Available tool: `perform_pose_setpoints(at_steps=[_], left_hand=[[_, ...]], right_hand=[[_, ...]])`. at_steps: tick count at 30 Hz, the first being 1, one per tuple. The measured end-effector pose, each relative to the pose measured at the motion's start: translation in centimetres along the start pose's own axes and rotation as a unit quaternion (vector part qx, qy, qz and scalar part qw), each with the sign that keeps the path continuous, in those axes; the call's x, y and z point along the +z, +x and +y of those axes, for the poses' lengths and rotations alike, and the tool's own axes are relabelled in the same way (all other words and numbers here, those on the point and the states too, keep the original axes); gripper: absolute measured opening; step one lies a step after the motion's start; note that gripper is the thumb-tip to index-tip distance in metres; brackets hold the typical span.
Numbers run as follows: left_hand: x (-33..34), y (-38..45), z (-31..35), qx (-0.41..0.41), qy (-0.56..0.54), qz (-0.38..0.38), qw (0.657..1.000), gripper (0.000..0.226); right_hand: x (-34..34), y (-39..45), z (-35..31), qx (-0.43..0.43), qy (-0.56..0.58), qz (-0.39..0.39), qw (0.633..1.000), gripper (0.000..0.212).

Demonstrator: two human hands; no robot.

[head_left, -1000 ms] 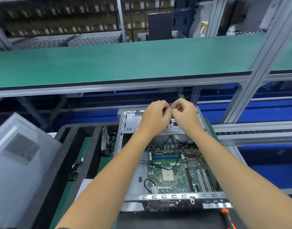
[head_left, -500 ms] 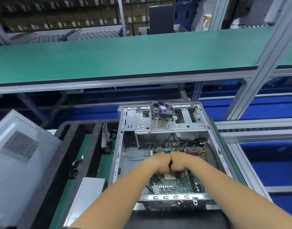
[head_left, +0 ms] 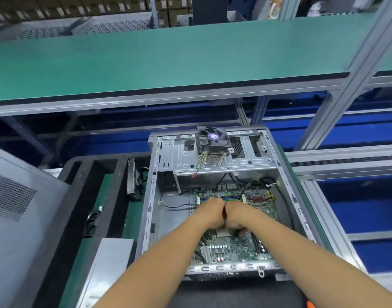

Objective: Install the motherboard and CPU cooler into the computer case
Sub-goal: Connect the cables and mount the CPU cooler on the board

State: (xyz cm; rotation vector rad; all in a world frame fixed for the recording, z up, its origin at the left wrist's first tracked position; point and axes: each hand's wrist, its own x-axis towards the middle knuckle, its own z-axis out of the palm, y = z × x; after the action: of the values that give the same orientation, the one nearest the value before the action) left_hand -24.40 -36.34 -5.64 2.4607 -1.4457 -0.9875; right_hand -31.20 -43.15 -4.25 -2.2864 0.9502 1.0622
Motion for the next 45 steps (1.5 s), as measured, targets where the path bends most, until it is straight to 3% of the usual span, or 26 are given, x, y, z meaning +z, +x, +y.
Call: perform_pose_setpoints(at_steps=[6,8,12,15,17,26,31,36,41,45], left_hand=[[0.2,-0.2,0.2,-0.004,0.020,-0.007,1.000,0.012],[0.2,-0.2,0.2,-0.003,0.020,-0.005,1.000,0.013],[0.1,-0.1,-0.3,-0.003,0.012,0.003,1.000,0.017],[0.1,0.0,-0.5,-0.008,0.004,-0.003,1.000,0.022],[0.0,-0.1,-0.6,-0.009,0.000,-0.006,1.000,0.021],[-0.5,-0.1,-1.7,-0.010,-0.015,0.019,1.000,0.013],[-0.3,-0.3,-1.3,0.007,0.011,0.012,1.000,0.023],[-2.8,-0.6,-0.2,0.014,-0.014,0.098,0.995,0.004],[-3.2,-2.0,0.5,0.042,0.060,0.056,0.996,0.018],[-0.6,-2.4,1.2,0.054,0.068,0.017,0.996,0.011]], right_hand=[[-0.5,-0.4,0.0,0.005,0.029,-0.057,0.998,0.009],[-0.6,-0.6,0.0,0.004,0.048,-0.053,0.997,0.017],[-0.7,-0.7,0.2,0.006,0.103,0.028,0.994,0.023],[-1.2,-0.6,0.3,-0.011,0.045,0.123,0.991,0.020],[-1.5,-0.7,0.3,-0.028,0.009,0.140,0.990,0.023],[-1.8,-0.8,1.7,-0.124,0.019,0.135,0.983,0.008],[-1.7,-0.7,1.7,-0.146,-0.008,0.153,0.977,0.005],[-1.3,-0.6,2.0,-0.159,-0.014,0.157,0.975,0.004],[-1.3,-0.8,2.3,-0.178,-0.011,0.144,0.973,0.008],[-1.0,-0.9,2.2,-0.161,-0.030,0.109,0.980,0.017]])
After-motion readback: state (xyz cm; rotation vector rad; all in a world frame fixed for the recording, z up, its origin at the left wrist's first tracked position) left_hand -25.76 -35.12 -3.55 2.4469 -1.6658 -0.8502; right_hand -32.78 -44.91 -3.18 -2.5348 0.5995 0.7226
